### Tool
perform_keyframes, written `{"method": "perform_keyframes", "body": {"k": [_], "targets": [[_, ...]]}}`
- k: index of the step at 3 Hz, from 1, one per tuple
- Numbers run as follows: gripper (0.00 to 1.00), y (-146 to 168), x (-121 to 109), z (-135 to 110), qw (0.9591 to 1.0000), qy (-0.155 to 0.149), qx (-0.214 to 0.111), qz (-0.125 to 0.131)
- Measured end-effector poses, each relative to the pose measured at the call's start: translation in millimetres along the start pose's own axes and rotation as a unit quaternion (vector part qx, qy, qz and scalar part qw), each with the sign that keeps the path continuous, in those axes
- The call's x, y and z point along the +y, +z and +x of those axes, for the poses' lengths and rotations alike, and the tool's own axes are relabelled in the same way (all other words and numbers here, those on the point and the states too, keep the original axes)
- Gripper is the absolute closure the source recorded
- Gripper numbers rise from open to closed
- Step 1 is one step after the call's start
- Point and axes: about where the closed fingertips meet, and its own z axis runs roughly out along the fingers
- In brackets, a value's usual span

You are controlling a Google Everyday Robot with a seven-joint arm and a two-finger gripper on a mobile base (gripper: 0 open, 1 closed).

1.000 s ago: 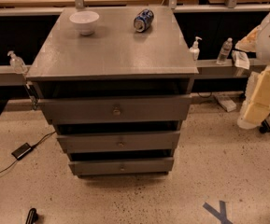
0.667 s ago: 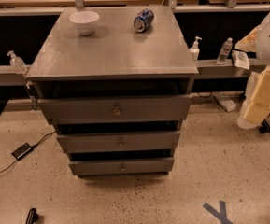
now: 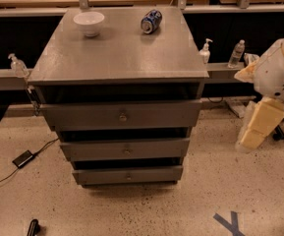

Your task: Open bottom drawer

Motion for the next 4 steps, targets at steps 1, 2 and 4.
{"method": "perform_keyframes", "body": {"k": [1,2,4], "targets": [[0.0,69.5,6.6,9.5,0.9985,0.001,-0.029,-0.047],[0.0,123.9,13.5,16.3,0.996,-0.002,-0.042,-0.078],[0.0,145.4,19.4,16.6,0.9955,-0.008,-0.044,-0.084]]}}
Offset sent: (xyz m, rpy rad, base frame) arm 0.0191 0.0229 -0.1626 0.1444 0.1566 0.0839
